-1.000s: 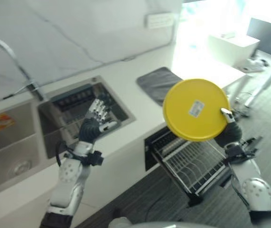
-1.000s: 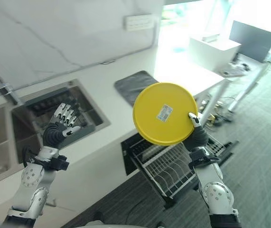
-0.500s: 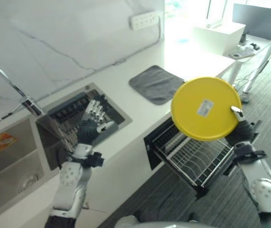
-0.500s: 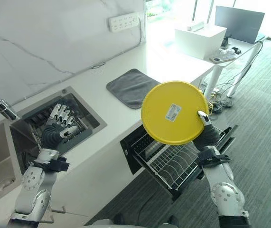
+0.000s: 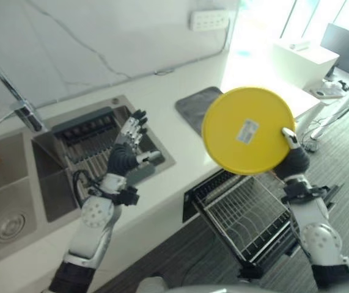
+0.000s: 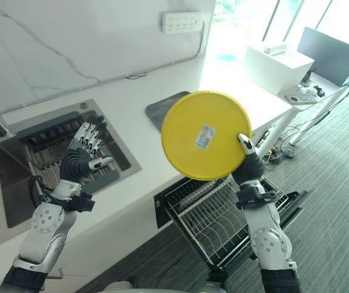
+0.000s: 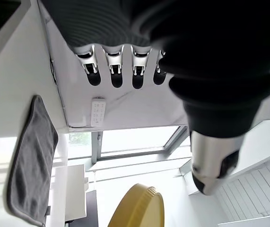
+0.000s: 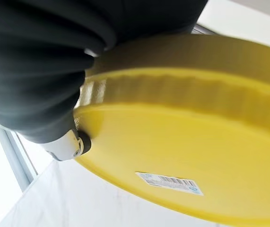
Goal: Place the dishes in the dishwasher.
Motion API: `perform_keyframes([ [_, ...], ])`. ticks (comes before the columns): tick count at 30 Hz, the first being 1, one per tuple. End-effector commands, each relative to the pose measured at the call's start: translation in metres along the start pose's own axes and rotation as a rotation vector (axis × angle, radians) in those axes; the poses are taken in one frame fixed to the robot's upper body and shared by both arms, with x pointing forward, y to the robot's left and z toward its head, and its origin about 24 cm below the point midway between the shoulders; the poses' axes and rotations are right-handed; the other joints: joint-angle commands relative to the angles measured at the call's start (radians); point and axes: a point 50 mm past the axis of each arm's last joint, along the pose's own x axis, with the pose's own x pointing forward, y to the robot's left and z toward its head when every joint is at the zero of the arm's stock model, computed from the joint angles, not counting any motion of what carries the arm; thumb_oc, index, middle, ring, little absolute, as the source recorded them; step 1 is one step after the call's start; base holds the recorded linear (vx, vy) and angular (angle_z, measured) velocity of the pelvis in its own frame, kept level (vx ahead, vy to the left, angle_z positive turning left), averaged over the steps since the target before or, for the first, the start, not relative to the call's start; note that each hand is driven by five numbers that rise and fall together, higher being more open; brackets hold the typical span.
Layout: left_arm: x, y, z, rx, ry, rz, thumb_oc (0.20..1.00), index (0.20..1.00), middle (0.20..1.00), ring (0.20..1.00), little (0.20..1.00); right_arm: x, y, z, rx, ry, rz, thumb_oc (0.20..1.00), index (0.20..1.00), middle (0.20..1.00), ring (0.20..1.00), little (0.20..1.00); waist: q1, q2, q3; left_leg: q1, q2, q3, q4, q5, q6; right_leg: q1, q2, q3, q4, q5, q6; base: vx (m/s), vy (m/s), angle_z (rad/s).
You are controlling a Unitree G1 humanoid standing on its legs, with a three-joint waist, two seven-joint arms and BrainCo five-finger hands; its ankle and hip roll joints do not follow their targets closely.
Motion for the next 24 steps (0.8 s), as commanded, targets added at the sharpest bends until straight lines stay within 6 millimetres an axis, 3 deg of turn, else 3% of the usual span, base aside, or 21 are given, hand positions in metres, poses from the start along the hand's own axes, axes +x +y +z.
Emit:
perform_keyframes([
  [1, 0.002, 0.001, 0.025, 0.05, -0.127, -0.019, 1.0, 1.0, 1.0, 1.0, 1.0, 0.003, 0.02, 0.036, -0.024, -0.166, 0.098, 0.2, 0.2, 0.2, 0.2, 0.2, -0.007, 0.015, -0.045, -0.008, -0.033, -0.011, -0.016, -0.006, 0.039, 0.049, 0.11, -0.039, -0.026, -0.09, -0.04, -0.35, -0.671, 0.04],
  [8, -0.002, 0.005, 0.02, 0.038, -0.103, 0.017, 1.0, 1.0, 1.0, 1.0, 1.0, 0.002, 0.018, 0.041, -0.048, -0.173, 0.11, 0.2, 0.2, 0.2, 0.2, 0.2, -0.025, 0.038, -0.057, -0.01, 0.015, -0.027, -0.109, 0.068, 0.004, 0.044, 0.189, -0.034, -0.057, -0.124, -0.081, -0.2, -0.308, -0.17],
  [12, -0.002, 0.008, 0.016, 0.007, -0.091, 0.037, 1.0, 1.0, 1.0, 1.0, 1.0, 0.006, 0.018, 0.045, -0.08, -0.172, 0.079, 0.2, 0.2, 0.2, 0.2, 0.2, -0.046, 0.055, -0.056, -0.033, 0.025, 0.085, -0.083, 0.095, -0.013, 0.057, 0.202, -0.079, -0.057, -0.139, -0.101, -0.12, -0.114, 0.01],
  [15, -0.01, 0.007, 0.017, 0.009, -0.11, 0.034, 1.0, 1.0, 1.0, 1.0, 1.0, 0.008, 0.017, 0.048, -0.132, -0.162, 0.073, 0.2, 0.2, 0.2, 0.2, 0.2, -0.044, 0.043, -0.049, -0.094, -0.061, 0.123, 0.115, -0.001, 0.011, 0.062, 0.187, -0.1, -0.057, -0.131, -0.116, -0.04, 0.051, 0.35],
  [18, -0.009, 0.006, 0.02, -0.005, -0.12, 0.029, 1.0, 1.0, 1.0, 1.0, 1.0, 0.006, 0.016, 0.047, -0.208, -0.186, 0.037, 0.2, 0.2, 0.2, 0.2, 0.2, -0.05, 0.06, -0.057, -0.052, -0.096, 0.169, 0.016, 0.001, 0.037, 0.055, 0.182, -0.133, -0.048, -0.119, -0.094, 0.07, 0.239, 0.22],
  [21, -0.005, 0.003, 0.02, 0.027, -0.111, 0.033, 1.0, 1.0, 1.0, 1.0, 1.0, 0.007, 0.017, 0.043, -0.265, -0.19, 0.019, 0.2, 0.2, 0.2, 0.2, 0.2, -0.052, 0.064, -0.055, 0.019, -0.129, 0.122, -0.047, 0.001, 0.071, 0.034, 0.189, -0.114, 0.023, -0.137, -0.083, 0.19, 0.322, 0.25],
  [22, -0.005, 0.003, 0.02, 0.024, -0.112, 0.027, 1.0, 1.0, 1.0, 1.0, 1.0, 0.005, 0.017, 0.045, -0.281, -0.197, 0.02, 0.2, 0.2, 0.2, 0.2, 0.2, -0.051, 0.061, -0.053, 0.025, -0.132, 0.124, -0.053, 0.0, 0.079, 0.026, 0.193, -0.117, 0.067, -0.145, -0.083, 0.11, 0.269, -0.02],
  [24, -0.003, 0.0, 0.019, 0.04, -0.116, 0.001, 1.0, 1.0, 1.0, 1.0, 1.0, -0.001, 0.015, 0.044, -0.286, -0.207, 0.035, 0.2, 0.2, 0.2, 0.2, 0.2, -0.059, 0.064, -0.039, 0.037, -0.139, 0.097, -0.069, -0.006, 0.108, -0.063, 0.209, -0.083, 0.323, -0.127, -0.08, 0.11, 0.251, -0.11],
])
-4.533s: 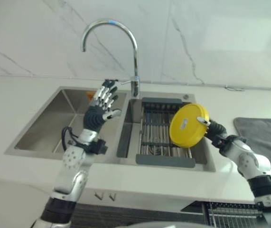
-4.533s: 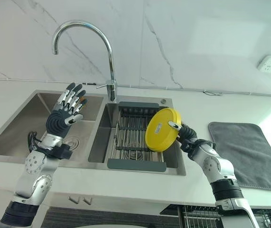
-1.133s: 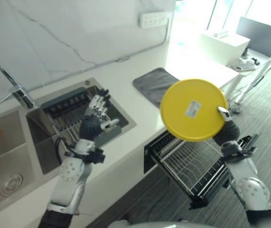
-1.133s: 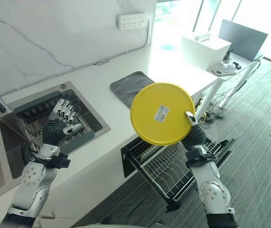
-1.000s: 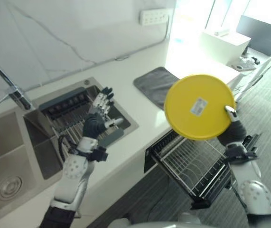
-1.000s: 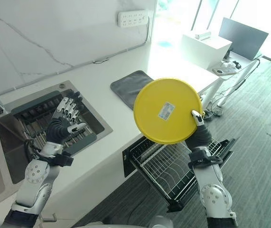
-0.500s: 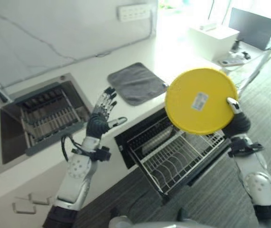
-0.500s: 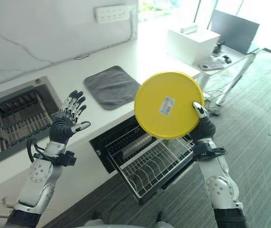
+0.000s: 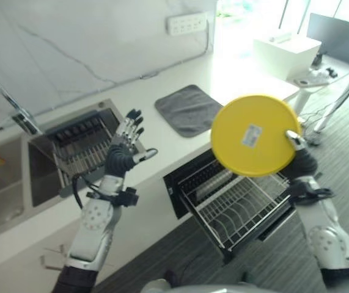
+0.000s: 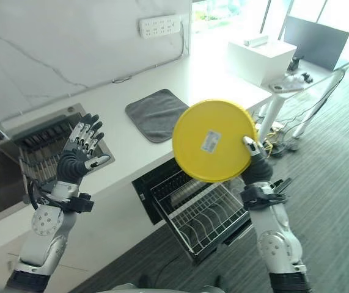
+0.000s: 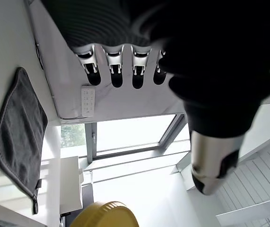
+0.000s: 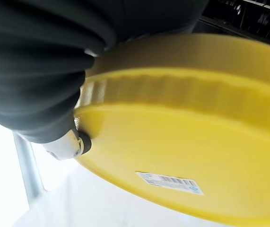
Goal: Place the dishes in the dishwasher.
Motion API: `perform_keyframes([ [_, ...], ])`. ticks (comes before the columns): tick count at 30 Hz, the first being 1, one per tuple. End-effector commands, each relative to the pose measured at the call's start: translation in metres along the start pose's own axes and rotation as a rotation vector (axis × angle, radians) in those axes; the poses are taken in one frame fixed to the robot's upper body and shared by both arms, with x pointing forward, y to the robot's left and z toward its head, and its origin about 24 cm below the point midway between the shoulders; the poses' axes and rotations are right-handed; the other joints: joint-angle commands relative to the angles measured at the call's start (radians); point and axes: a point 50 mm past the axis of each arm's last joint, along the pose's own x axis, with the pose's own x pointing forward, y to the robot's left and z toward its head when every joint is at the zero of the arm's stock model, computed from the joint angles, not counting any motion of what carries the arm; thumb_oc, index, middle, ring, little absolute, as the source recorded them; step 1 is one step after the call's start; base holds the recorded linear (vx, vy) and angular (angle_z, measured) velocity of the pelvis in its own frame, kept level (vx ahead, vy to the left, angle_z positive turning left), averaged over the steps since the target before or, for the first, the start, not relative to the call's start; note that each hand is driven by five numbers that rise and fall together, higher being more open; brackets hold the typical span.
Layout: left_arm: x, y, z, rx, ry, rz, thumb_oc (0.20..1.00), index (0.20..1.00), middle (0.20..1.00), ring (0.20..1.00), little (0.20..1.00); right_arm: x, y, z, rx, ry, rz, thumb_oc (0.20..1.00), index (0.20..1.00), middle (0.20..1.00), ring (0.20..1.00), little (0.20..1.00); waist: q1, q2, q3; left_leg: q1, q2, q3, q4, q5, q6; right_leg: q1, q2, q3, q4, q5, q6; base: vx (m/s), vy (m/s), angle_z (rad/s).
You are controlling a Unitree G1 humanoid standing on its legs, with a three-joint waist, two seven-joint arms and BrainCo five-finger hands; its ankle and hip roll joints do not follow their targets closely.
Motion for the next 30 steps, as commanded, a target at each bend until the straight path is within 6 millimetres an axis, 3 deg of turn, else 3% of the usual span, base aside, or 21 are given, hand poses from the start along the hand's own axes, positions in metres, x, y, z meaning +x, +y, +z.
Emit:
perform_keyframes([
  [1, 0.011, -0.007, 0.019, 0.056, -0.13, -0.049, 1.0, 1.0, 1.0, 1.0, 1.0, 0.01, 0.019, 0.046, -0.049, -0.25, 0.144, 0.2, 0.2, 0.2, 0.2, 0.2, -0.011, 0.052, -0.007, 0.024, -0.02, -0.065, -0.011, -0.012, 0.068, -0.053, 0.157, -0.004, 0.275, -0.062, -0.027, 0.1, 0.079, -0.08],
  [3, 0.017, -0.012, 0.02, 0.077, -0.147, -0.065, 1.0, 1.0, 1.0, 1.0, 1.0, 0.01, 0.018, 0.044, -0.045, -0.247, 0.148, 0.2, 0.2, 0.2, 0.2, 0.2, -0.017, 0.039, -0.002, 0.014, -0.019, -0.101, 0.0, -0.017, 0.06, -0.05, 0.109, 0.024, 0.16, -0.066, -0.035, 0.06, -0.161, 0.1],
  [5, 0.02, -0.016, 0.024, 0.125, -0.173, -0.109, 1.0, 1.0, 1.0, 1.0, 1.0, 0.011, 0.019, 0.046, -0.054, -0.269, 0.154, 0.2, 0.2, 0.2, 0.2, 0.2, -0.017, 0.027, -0.001, 0.01, -0.013, -0.132, 0.004, -0.028, 0.052, -0.032, 0.045, 0.065, 0.057, 0.009, -0.01, 0.05, -0.323, 0.33],
  [6, 0.019, -0.016, 0.025, 0.13, -0.179, -0.122, 1.0, 1.0, 1.0, 1.0, 1.0, 0.011, 0.019, 0.047, -0.052, -0.277, 0.157, 0.2, 0.2, 0.2, 0.2, 0.2, -0.022, 0.023, -0.001, 0.012, -0.01, -0.143, 0.004, -0.033, 0.051, -0.04, 0.036, 0.095, 0.053, 0.037, -0.002, 0.03, -0.345, 0.54],
  [7, 0.02, -0.019, 0.027, 0.135, -0.19, -0.162, 1.0, 1.0, 1.0, 1.0, 1.0, 0.01, 0.02, 0.051, -0.053, -0.295, 0.147, 0.2, 0.2, 0.2, 0.2, 0.2, -0.024, 0.024, -0.007, 0.007, 0.007, -0.155, 0.002, -0.032, 0.045, -0.024, 0.045, 0.132, 0.011, -0.002, 0.003, 0.01, -0.28, 0.66],
  [10, 0.021, -0.026, 0.03, 0.174, -0.206, -0.249, 1.0, 1.0, 1.0, 1.0, 1.0, 0.015, 0.02, 0.057, -0.069, -0.289, 0.13, 0.2, 0.2, 0.2, 0.2, 0.2, -0.006, 0.018, -0.031, -0.008, 0.031, -0.165, -0.02, -0.006, 0.027, 0.02, 0.06, 0.096, -0.084, -0.011, 0.009, -0.06, -0.347, 0.81],
  [15, 0.016, -0.029, 0.03, 0.205, -0.194, -0.343, 1.0, 1.0, 1.0, 1.0, 1.0, 0.013, 0.019, 0.057, -0.118, -0.275, 0.136, 0.2, 0.2, 0.2, 0.2, 0.2, -0.01, 0.023, -0.044, -0.004, 0.057, -0.16, -0.051, 0.01, 0.015, 0.034, 0.085, 0.071, -0.122, -0.019, 0.012, -0.05, -0.177, -0.01],
  [19, 0.01, -0.029, 0.019, 0.211, -0.113, -0.395, 1.0, 1.0, 1.0, 1.0, 1.0, 0.016, 0.017, 0.056, -0.217, -0.232, 0.145, 0.2, 0.2, 0.2, 0.2, 0.2, -0.022, 0.036, -0.053, -0.005, 0.071, -0.146, -0.051, 0.013, 0.008, 0.039, 0.1, 0.061, -0.128, -0.036, 0.01, -0.04, -0.081, -0.13],
  [22, 0.003, -0.028, 0.007, 0.177, -0.021, -0.448, 1.0, 1.0, 1.0, 1.0, 1.0, 0.016, 0.015, 0.058, -0.291, -0.228, 0.147, 0.2, 0.2, 0.2, 0.2, 0.2, -0.022, 0.041, -0.057, -0.011, 0.078, -0.153, -0.051, 0.016, 0.002, 0.045, 0.106, 0.054, -0.13, -0.043, 0.006, -0.01, -0.054, -0.03],
  [24, -0.009, -0.029, -0.012, 0.127, 0.119, -0.494, 1.0, 1.0, 1.0, 1.0, 1.0, 0.017, 0.013, 0.06, -0.394, -0.211, 0.152, 0.2, 0.2, 0.2, 0.2, 0.2, -0.021, 0.047, -0.062, -0.012, 0.08, -0.158, -0.051, 0.02, 0.0, 0.047, 0.111, 0.054, -0.129, -0.048, 0.001, 0.0, -0.008, 0.02],
  [30, -0.058, -0.014, -0.062, 0.033, 0.497, -0.483, 1.0, 1.0, 1.0, 1.0, 1.0, 0.014, 0.01, 0.073, -0.697, -0.224, 0.178, 0.2, 0.2, 0.2, 0.2, 0.2, -0.01, 0.057, -0.055, -0.012, 0.084, -0.151, -0.051, 0.023, -0.001, 0.05, 0.106, 0.047, -0.129, -0.053, 0.005, 0.0, 0.0, 0.0],
])
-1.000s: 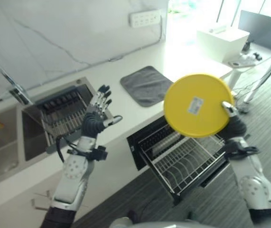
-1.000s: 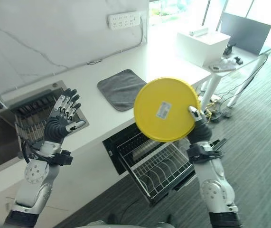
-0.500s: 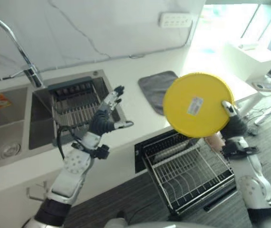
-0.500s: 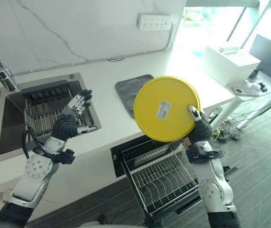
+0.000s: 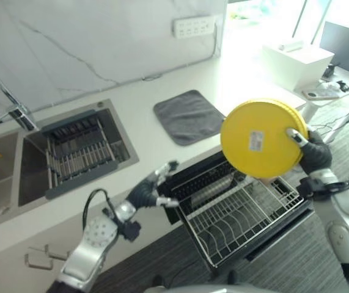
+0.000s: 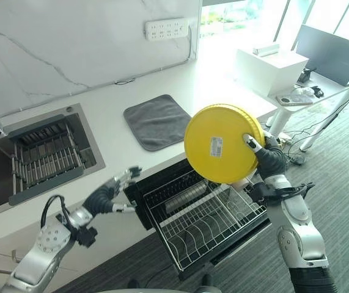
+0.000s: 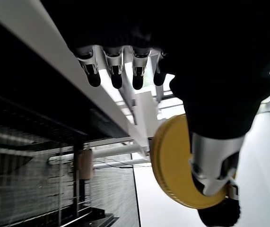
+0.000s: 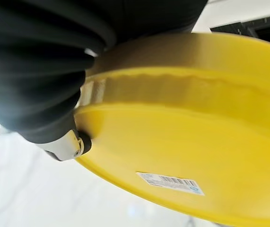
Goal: Place the dishes in the dishwasher.
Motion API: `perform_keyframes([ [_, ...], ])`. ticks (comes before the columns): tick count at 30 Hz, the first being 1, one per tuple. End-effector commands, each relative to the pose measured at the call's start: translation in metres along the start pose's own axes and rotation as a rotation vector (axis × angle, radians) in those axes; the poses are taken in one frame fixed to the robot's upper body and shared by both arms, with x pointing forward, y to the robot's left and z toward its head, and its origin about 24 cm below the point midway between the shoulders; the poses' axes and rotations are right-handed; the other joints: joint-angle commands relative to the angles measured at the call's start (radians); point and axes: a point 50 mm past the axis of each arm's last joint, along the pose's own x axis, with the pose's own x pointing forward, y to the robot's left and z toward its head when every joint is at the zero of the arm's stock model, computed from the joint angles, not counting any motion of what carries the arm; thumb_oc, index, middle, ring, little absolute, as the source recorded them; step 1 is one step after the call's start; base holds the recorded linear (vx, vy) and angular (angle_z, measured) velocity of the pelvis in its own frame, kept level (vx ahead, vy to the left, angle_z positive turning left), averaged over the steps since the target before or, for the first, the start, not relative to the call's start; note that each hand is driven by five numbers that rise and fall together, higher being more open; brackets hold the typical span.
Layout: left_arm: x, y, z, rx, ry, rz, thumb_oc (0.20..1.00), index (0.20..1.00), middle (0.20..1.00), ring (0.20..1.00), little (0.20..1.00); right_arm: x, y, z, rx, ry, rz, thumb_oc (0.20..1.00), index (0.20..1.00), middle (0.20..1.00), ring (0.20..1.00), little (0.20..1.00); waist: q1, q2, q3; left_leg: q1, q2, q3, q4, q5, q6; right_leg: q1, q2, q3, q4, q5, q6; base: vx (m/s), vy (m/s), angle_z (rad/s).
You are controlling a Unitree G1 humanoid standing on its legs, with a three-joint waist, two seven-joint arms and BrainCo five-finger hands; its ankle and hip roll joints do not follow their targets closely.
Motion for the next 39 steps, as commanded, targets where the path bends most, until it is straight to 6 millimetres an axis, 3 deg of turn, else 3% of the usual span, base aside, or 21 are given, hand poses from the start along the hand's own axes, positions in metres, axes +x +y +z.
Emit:
perform_keyframes([
  [1, 0.001, 0.013, -0.002, 0.01, 0.046, -0.024, 1.0, 1.0, 1.0, 1.0, 1.0, 0.01, -0.003, 0.044, -0.203, -0.23, 0.037, 0.2, 0.2, 0.2, 0.2, 0.2, 0.016, -0.023, -0.035, 0.0, -0.028, 0.016, 0.005, -0.05, 0.061, 0.029, -0.036, -0.046, 0.009, -0.006, 0.04, -0.04, 0.003, 0.0],
  [3, -0.009, 0.013, -0.022, -0.05, 0.146, -0.006, 1.0, 1.0, 1.0, 1.0, 1.0, 0.009, -0.004, 0.046, -0.272, -0.238, 0.043, 0.2, 0.2, 0.2, 0.2, 0.2, 0.019, -0.021, -0.03, 0.0, -0.026, 0.016, 0.005, -0.05, 0.059, 0.028, -0.037, -0.047, 0.01, -0.006, 0.041, -0.03, 0.01, 0.0],
  [4, -0.02, 0.013, -0.046, -0.094, 0.251, 0.031, 1.0, 1.0, 1.0, 1.0, 1.0, 0.01, -0.003, 0.048, -0.371, -0.253, 0.055, 0.2, 0.2, 0.2, 0.2, 0.2, 0.022, -0.019, -0.026, 0.001, -0.024, 0.018, 0.005, -0.049, 0.059, 0.029, -0.037, -0.048, 0.01, -0.007, 0.043, 0.0, 0.0, 0.0],
  [8, -0.056, 0.004, -0.109, -0.246, 0.479, 0.166, 1.0, 1.0, 1.0, 1.0, 1.0, 0.011, 0.0, 0.051, -0.549, -0.276, 0.093, 0.2, 0.2, 0.2, 0.2, 0.2, 0.034, -0.02, -0.021, 0.001, -0.023, 0.018, 0.005, -0.047, 0.059, 0.031, -0.04, -0.05, 0.01, -0.009, 0.045, -0.03, 0.009, -0.01],
  [9, -0.069, -0.003, -0.129, -0.313, 0.559, 0.226, 1.0, 1.0, 1.0, 1.0, 1.0, 0.012, 0.0, 0.051, -0.604, -0.277, 0.103, 0.2, 0.2, 0.2, 0.2, 0.2, 0.041, -0.023, -0.019, -0.001, -0.022, 0.016, 0.005, -0.046, 0.058, 0.032, -0.041, -0.052, 0.01, -0.01, 0.046, -0.04, -0.006, -0.02],
  [12, -0.096, -0.02, -0.161, -0.404, 0.685, 0.306, 1.0, 1.0, 1.0, 1.0, 1.0, 0.01, -0.001, 0.049, -0.687, -0.264, 0.123, 0.2, 0.2, 0.2, 0.2, 0.2, 0.049, -0.027, -0.015, -0.001, -0.02, 0.019, 0.005, -0.045, 0.057, 0.035, -0.042, -0.063, 0.009, -0.011, 0.046, -0.01, -0.005, 0.01],
  [13, -0.116, -0.038, -0.182, -0.538, 0.771, 0.408, 1.0, 1.0, 1.0, 1.0, 1.0, 0.008, 0.0, 0.046, -0.757, -0.262, 0.14, 0.2, 0.2, 0.2, 0.2, 0.2, 0.053, -0.03, -0.013, 0.002, -0.017, 0.024, 0.005, -0.043, 0.056, 0.04, -0.043, -0.073, 0.013, -0.014, 0.045, 0.01, -0.005, 0.05],
  [15, -0.128, -0.049, -0.193, -0.632, 0.832, 0.487, 1.0, 1.0, 1.0, 1.0, 1.0, 0.005, 0.002, 0.045, -0.807, -0.275, 0.154, 0.2, 0.2, 0.2, 0.2, 0.2, 0.054, -0.033, -0.011, 0.008, -0.015, 0.025, 0.005, -0.042, 0.059, 0.046, -0.037, -0.074, 0.034, -0.031, 0.04, 0.04, -0.013, 0.06],
  [17, -0.137, -0.058, -0.201, -0.698, 0.876, 0.539, 1.0, 1.0, 1.0, 1.0, 1.0, 0.003, 0.002, 0.045, -0.847, -0.29, 0.164, 0.2, 0.2, 0.2, 0.2, 0.2, 0.058, -0.033, -0.004, 0.012, -0.012, 0.015, 0.017, -0.037, 0.065, 0.039, -0.023, -0.06, 0.099, -0.072, 0.024, 0.05, -0.004, 0.01],
  [19, -0.136, -0.059, -0.204, -0.742, 0.895, 0.568, 1.0, 1.0, 1.0, 1.0, 1.0, 0.004, 0.004, 0.049, -0.873, -0.315, 0.17, 0.2, 0.2, 0.2, 0.2, 0.2, 0.059, -0.036, 0.022, -0.03, -0.005, -0.009, 0.118, -0.058, 0.066, 0.007, -0.01, -0.039, 0.201, -0.123, 0.003, -0.03, -0.008, 0.0],
  [21, -0.129, -0.053, -0.204, -0.737, 0.891, 0.572, 1.0, 1.0, 1.0, 1.0, 1.0, 0.008, 0.008, 0.053, -0.904, -0.351, 0.192, 0.2, 0.2, 0.2, 0.2, 0.2, 0.057, -0.042, 0.072, -0.133, 0.012, -0.028, 0.293, -0.111, 0.055, -0.052, -0.005, -0.025, 0.311, -0.179, -0.031, -0.13, -0.037, 0.0],
  [27, -0.122, -0.038, -0.203, -0.798, 0.882, 0.629, 1.0, 1.0, 1.0, 1.0, 1.0, 0.021, 0.018, 0.06, -1.016, -0.382, 0.294, 0.2, 0.2, 0.2, 0.2, 0.2, 0.052, -0.024, 0.132, -0.264, 0.046, -0.068, 0.496, -0.172, 0.047, -0.199, -0.007, -0.006, 0.517, -0.253, -0.078, -0.12, 0.049, -0.11],
  [39, -0.127, -0.044, -0.204, -0.86, 0.888, 0.651, 1.0, 1.0, 1.0, 1.0, 1.0, 0.023, 0.027, 0.023, -1.162, -0.298, 0.408, 0.2, 0.2, 0.2, 0.2, 0.2, 0.065, 0.005, 0.166, -0.299, 0.037, -0.093, 0.596, -0.158, 0.048, -0.231, -0.04, -0.008, 0.614, -0.271, -0.085, 0.04, 0.06, 0.05],
])
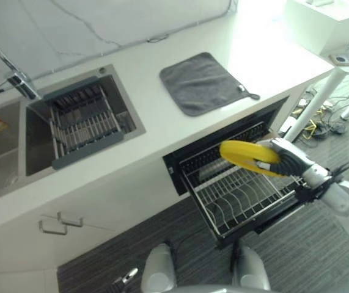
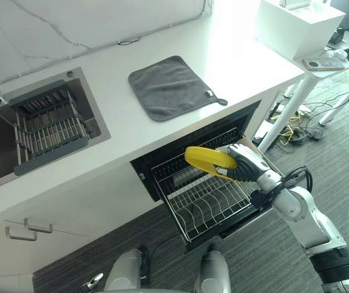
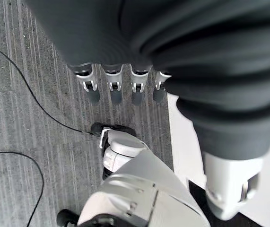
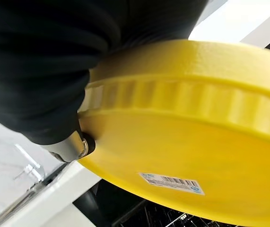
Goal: Place the dishes in the dishwasher.
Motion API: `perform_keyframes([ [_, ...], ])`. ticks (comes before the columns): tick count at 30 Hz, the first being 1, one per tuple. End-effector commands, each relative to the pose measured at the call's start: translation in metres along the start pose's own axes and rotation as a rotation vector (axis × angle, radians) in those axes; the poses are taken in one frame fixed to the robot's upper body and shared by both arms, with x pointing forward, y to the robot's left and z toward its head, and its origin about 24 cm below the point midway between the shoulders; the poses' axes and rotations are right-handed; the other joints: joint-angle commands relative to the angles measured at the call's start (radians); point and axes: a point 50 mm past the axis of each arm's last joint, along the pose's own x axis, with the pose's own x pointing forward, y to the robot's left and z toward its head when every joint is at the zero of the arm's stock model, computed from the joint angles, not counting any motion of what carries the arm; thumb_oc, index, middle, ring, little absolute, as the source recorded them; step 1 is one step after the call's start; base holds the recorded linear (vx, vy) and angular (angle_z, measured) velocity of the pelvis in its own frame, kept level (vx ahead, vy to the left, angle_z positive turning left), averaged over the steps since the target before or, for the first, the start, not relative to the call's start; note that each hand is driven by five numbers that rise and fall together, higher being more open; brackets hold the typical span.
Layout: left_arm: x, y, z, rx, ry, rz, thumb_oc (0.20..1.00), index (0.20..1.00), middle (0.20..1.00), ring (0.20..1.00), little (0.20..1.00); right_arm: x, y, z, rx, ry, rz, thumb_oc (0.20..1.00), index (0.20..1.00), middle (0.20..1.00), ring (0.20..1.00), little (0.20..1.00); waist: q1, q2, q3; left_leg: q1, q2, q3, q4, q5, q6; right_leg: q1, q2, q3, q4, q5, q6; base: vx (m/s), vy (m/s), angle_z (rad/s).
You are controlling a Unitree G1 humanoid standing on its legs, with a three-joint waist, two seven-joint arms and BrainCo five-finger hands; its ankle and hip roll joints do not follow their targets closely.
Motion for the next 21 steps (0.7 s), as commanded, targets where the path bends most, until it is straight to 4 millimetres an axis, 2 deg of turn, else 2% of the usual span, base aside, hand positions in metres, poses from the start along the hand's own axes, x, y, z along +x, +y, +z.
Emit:
perform_keyframes([
  [1, -0.005, 0.013, 0.004, 0.006, -0.007, 0.026, 1.0, 1.0, 1.0, 1.0, 1.0, 0.013, -0.016, 0.012, -0.07, -0.109, -0.13, 0.2, 0.2, 0.2, 0.2, 0.2, 0.029, -0.034, -0.006, 0.015, 0.015, -0.043, 0.027, 0.099, 0.025, 0.069, 0.024, -0.059, 0.092, -0.051, -0.069, 0.07, 0.016, 0.07],
  [4, -0.006, 0.014, 0.001, 0.009, 0.001, 0.026, 1.0, 1.0, 1.0, 1.0, 1.0, 0.018, 0.003, 0.0, -0.089, -0.052, -0.136, 0.2, 0.2, 0.2, 0.2, 0.2, 0.042, -0.027, 0.003, 0.022, 0.017, -0.043, 0.033, 0.103, 0.026, 0.079, 0.015, -0.071, 0.102, -0.053, -0.068, 0.08, 0.007, 0.15],
  [6, -0.005, 0.013, -0.001, 0.011, 0.006, 0.029, 1.0, 1.0, 1.0, 1.0, 1.0, 0.019, 0.023, -0.014, -0.131, 0.006, -0.147, 0.2, 0.2, 0.2, 0.2, 0.2, 0.052, -0.02, 0.01, 0.016, 0.019, -0.049, 0.048, 0.114, 0.026, 0.081, 0.007, -0.078, 0.118, -0.057, -0.068, 0.08, 0.002, 0.13],
  [10, -0.006, 0.016, -0.001, 0.036, -0.014, 0.056, 1.0, 1.0, 1.0, 1.0, 1.0, 0.018, 0.041, -0.028, -0.22, 0.062, -0.179, 0.2, 0.2, 0.2, 0.2, 0.2, 0.068, -0.011, 0.02, 0.003, 0.014, -0.067, 0.075, 0.115, 0.03, 0.077, -0.002, -0.083, 0.145, -0.064, -0.072, 0.04, -0.004, 0.07],
  [12, -0.007, 0.018, 0.002, 0.059, -0.042, 0.098, 1.0, 1.0, 1.0, 1.0, 1.0, 0.017, 0.047, -0.033, -0.277, 0.069, -0.198, 0.2, 0.2, 0.2, 0.2, 0.2, 0.075, -0.007, 0.024, -0.003, 0.013, -0.072, 0.089, 0.118, 0.03, 0.076, -0.007, -0.087, 0.159, -0.068, -0.074, 0.05, -0.001, 0.07],
  [16, -0.01, 0.023, 0.023, 0.158, -0.183, 0.245, 1.0, 1.0, 1.0, 1.0, 1.0, 0.016, 0.058, -0.041, -0.45, 0.078, -0.263, 0.2, 0.2, 0.2, 0.2, 0.2, 0.101, 0.009, 0.036, -0.025, 0.007, -0.083, 0.127, 0.127, 0.028, 0.065, -0.026, -0.098, 0.201, -0.078, -0.075, 0.06, 0.0, 0.17],
  [19, -0.012, 0.023, 0.032, 0.191, -0.24, 0.277, 1.0, 1.0, 1.0, 1.0, 1.0, 0.015, 0.06, -0.046, -0.546, 0.083, -0.308, 0.2, 0.2, 0.2, 0.2, 0.2, 0.114, 0.018, 0.046, -0.042, 0.001, -0.09, 0.146, 0.134, 0.028, 0.052, -0.036, -0.1, 0.222, -0.08, -0.074, 0.02, 0.006, 0.13],
  [21, -0.016, 0.023, 0.04, 0.209, -0.307, 0.306, 1.0, 1.0, 1.0, 1.0, 1.0, 0.019, 0.054, -0.052, -0.642, 0.095, -0.352, 0.2, 0.2, 0.2, 0.2, 0.2, 0.128, 0.03, 0.062, -0.063, -0.008, -0.097, 0.173, 0.134, 0.029, 0.027, -0.046, -0.096, 0.261, -0.09, -0.076, 0.01, 0.021, 0.06],
])
